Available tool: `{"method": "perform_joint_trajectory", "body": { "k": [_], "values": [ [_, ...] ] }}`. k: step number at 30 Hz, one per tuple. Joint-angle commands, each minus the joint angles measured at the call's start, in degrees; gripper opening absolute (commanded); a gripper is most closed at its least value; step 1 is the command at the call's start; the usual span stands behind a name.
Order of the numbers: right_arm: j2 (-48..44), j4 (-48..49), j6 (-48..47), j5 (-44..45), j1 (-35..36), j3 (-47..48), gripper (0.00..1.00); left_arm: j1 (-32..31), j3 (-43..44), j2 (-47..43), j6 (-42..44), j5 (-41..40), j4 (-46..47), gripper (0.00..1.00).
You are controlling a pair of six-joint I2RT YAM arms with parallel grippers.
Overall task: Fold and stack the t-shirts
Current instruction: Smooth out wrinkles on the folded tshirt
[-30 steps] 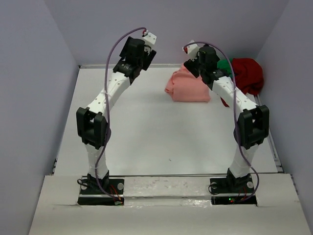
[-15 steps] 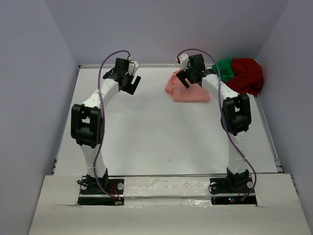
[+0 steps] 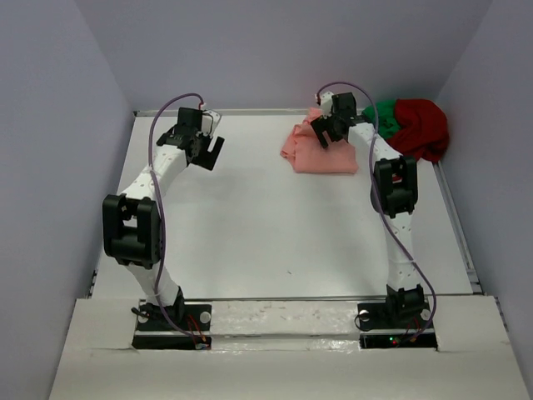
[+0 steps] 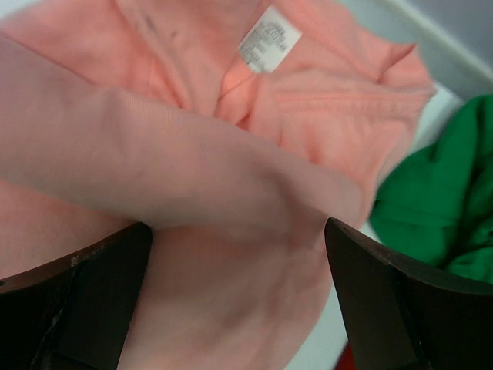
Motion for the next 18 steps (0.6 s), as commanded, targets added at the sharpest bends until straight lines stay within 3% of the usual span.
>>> {"method": "perform_joint_trajectory", "body": {
  "k": [1,5,18],
  "values": [
    [-2.4,-3.4,2.7,-6.6,0.2,-4.1,1.00,0.9,-0.1,-4.6,0.8,-1.0,0.0,0.99],
    [-6.4,-5.7,2.8,-11.0,0.2,-11.3,1.00,1.0,-2.5,-7.0,0.8,-0.2,0.9,0.99],
    [-15.3,-16.2,1.1,-27.2,0.7,-19.7,1.00,1.6,-8.2,-13.6,1.1,0.8,2.2,0.99]
  ]
}}
